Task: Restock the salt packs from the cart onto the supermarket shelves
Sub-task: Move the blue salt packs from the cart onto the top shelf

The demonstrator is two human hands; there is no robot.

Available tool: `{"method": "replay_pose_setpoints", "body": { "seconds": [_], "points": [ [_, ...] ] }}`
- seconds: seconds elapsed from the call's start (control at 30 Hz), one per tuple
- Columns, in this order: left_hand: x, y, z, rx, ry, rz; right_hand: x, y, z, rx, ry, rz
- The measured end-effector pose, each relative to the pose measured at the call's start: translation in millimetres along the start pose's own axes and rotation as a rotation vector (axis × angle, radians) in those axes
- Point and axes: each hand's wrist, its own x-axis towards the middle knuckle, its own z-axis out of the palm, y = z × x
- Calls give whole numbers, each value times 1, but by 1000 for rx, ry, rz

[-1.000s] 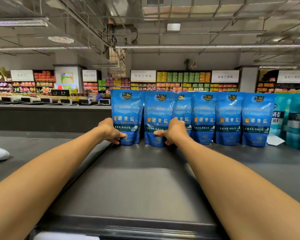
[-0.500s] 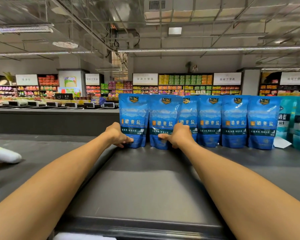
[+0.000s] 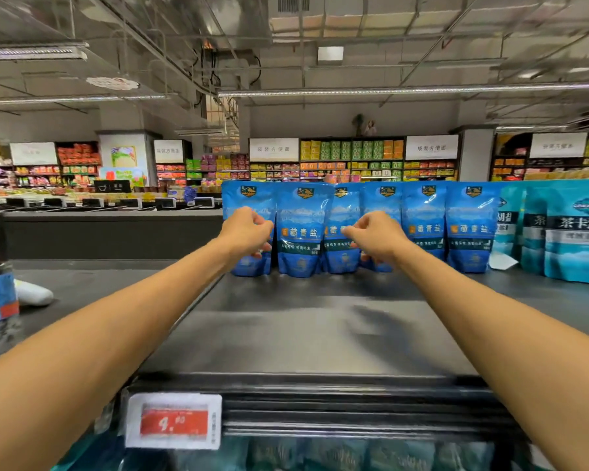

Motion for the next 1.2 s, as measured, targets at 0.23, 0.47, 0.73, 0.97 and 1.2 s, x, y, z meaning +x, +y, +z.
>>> {"method": "replay_pose_setpoints", "body": {
  "seconds": [0.23,0.47,0.73,0.97,1.2],
  "points": [
    [-83,107,52,-392,-208,153,-104,38,-84,295,115,-118],
    [-196,156,169,-660,-425,290,-242,125,-155,363,337,-59],
    [-369,146,329,-751,-864,244,-442,249,-191,316,693,306],
    [-544,95,453,-503,-1406,124,-629,350,-170,249,986,818],
    [-708,-15,561,125,-1822,-135,-809,448,-87,234,1028,1443]
  ]
}}
